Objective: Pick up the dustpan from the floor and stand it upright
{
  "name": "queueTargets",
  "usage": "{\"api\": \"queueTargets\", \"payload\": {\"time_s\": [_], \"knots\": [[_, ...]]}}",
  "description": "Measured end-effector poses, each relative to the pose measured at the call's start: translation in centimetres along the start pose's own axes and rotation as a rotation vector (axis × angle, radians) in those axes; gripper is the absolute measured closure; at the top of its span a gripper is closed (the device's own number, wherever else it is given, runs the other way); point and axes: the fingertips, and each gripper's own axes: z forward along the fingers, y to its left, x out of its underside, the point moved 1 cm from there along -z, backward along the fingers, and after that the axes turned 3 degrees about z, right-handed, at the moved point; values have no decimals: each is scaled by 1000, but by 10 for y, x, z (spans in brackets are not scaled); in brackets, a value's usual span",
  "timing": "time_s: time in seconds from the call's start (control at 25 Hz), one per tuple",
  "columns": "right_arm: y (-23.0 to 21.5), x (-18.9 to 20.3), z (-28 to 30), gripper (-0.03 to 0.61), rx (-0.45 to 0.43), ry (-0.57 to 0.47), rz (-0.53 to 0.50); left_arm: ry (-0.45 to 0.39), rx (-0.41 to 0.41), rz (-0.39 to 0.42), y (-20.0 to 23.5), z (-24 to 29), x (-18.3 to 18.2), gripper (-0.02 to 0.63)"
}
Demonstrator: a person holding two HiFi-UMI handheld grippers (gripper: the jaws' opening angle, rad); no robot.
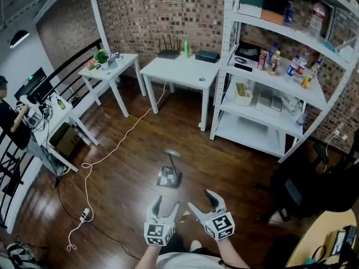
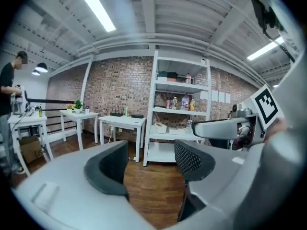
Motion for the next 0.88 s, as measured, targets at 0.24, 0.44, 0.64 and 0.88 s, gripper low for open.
{"api": "queueTargets", "payload": {"time_s": [0.24,0.44,0.64,0.88], "knots": [[22,-33,-33,284,75,-83,-100,-132,-59,110,12,-40,-69,293],[43,-68,-34,284,133,-146,-141,-196,-84,91,23,-80,-89,299],[87,-81,-26,285,105,-167,-160,-218,-86,79,29,-110,-91,299],[116,-74,-18,285,97,-142,-162,-229,-104,69,49,-135,-94,305]]}}
